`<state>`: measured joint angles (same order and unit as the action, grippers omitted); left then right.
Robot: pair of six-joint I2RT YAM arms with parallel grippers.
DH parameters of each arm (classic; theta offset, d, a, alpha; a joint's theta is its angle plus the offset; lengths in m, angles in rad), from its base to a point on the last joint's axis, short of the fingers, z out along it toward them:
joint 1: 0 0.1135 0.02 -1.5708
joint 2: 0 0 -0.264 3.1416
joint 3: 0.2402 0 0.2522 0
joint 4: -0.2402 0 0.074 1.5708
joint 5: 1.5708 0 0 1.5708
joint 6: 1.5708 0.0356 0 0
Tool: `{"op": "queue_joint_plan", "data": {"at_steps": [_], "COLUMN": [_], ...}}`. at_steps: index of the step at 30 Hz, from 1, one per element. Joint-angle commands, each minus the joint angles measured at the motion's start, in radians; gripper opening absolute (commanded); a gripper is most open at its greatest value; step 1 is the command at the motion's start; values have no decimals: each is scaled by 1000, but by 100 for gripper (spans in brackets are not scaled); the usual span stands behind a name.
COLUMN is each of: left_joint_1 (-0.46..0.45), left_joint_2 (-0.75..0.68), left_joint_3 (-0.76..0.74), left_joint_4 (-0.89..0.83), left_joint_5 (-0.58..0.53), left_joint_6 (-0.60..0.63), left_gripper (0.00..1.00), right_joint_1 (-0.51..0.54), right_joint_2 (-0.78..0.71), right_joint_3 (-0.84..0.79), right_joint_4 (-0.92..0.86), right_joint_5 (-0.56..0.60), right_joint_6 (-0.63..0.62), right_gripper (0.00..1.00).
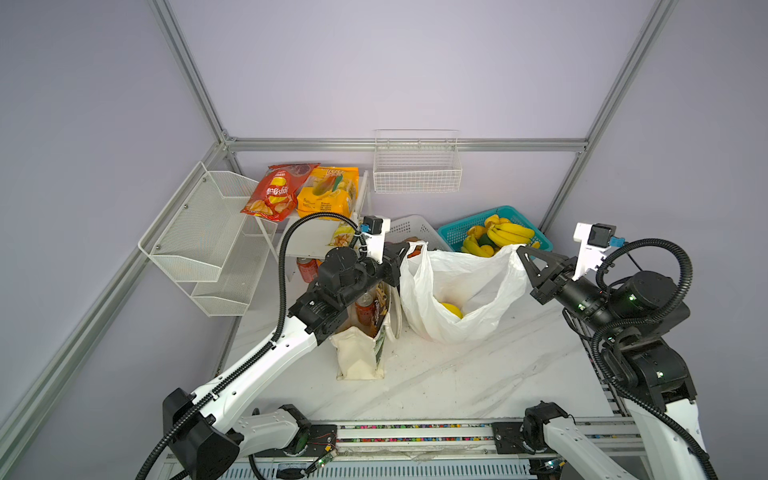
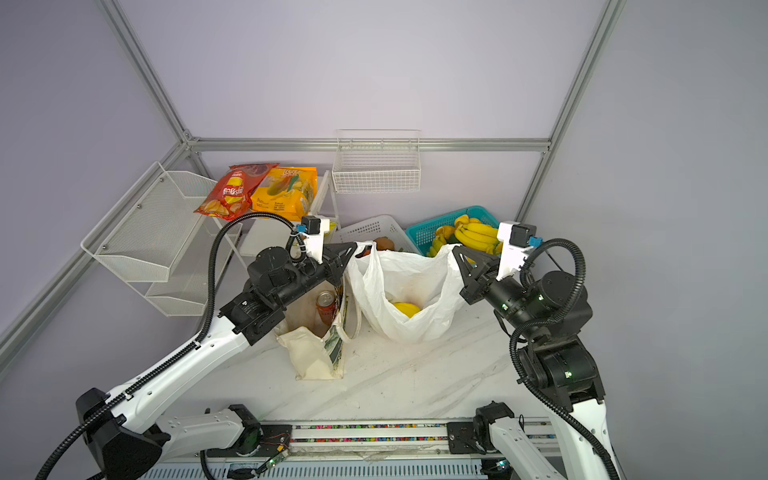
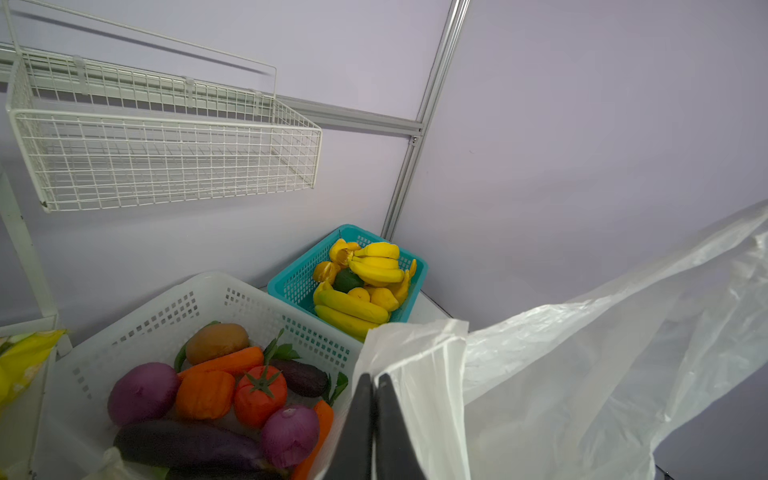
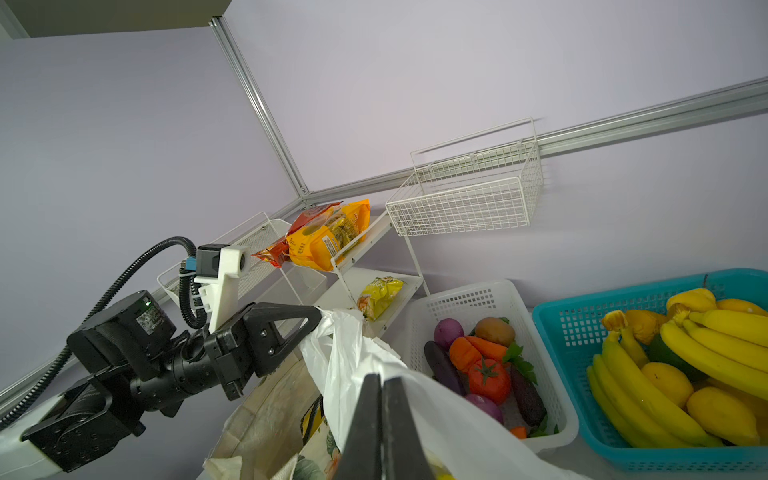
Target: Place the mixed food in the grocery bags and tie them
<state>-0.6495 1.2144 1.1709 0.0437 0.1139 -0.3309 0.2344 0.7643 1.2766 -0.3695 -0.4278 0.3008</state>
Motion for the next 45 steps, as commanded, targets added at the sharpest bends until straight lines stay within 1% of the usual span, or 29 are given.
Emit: {"op": "queue_joint_plan", "data": {"at_steps": [1, 4, 7, 9, 12, 15, 16, 19, 21, 23, 25, 27, 29, 31, 33, 35, 38, 42, 45], "left_joint_1": [13, 20, 32, 43, 55, 61, 63, 64, 63, 59, 46, 22, -18, -70, -124, -169, -211, -225, -225], "left_joint_2": [-13, -17, -23, -17, 8, 45, 52, 40, 19, -3, -18, -28, -31, -18, 15, 48, 75, 106, 148], "left_joint_3": [13, 49, 54, 35, -1, 13, 24, 45, 50, 55, 59, 66, 86, 122, 183, 241, 290, 338, 391], "left_joint_4": [60, 31, 18, 6, -18, -83, -104, -117, -108, -105, -105, -107, -122, -157, -210, -258, -280, -318, -384], "left_joint_5": [62, 80, 83, 77, 53, 8, 1, 21, 56, 88, 85, 50, -26, -118, -210, -268, -276, -249, -294], "left_joint_6": [-33, -21, -16, -15, -28, -22, -13, 6, 12, 25, 37, 61, 100, 186, 261, 316, 360, 404, 446], "left_gripper": [0, 0, 0, 0, 0, 0, 2, 13, 25, 35, 44, 54, 64, 70, 75, 79, 83, 85, 85], "right_joint_1": [-4, -4, -5, -4, -5, -5, -4, -4, -4, -5, -5, -5, -4, -4, -5, -4, -6, -4, -5], "right_joint_2": [-16, -14, -14, -13, 6, 50, 65, 91, 96, 102, 107, 113, 116, 120, 124, 123, 124, 127, 127], "right_joint_3": [13, 32, 7, -38, -119, -161, -164, -155, -150, -145, -137, -134, -136, -138, -138, -142, -147, -151, -152], "right_joint_4": [4, 13, 14, 8, 3, 6, 12, 43, 64, 76, 81, 88, 99, 101, 101, 101, 104, 110, 109], "right_joint_5": [10, -12, -20, 15, 101, 183, 201, 195, 171, 156, 144, 131, 117, 112, 110, 112, 109, 99, 98], "right_joint_6": [-17, -17, -11, -7, 0, -17, -26, -46, -46, -45, -46, -46, -42, -44, -50, -56, -61, -61, -65], "right_gripper": [0, 0, 0, 0, 0, 0, 0, 0, 0, 0, 0, 0, 0, 0, 0, 0, 0, 0, 0]}}
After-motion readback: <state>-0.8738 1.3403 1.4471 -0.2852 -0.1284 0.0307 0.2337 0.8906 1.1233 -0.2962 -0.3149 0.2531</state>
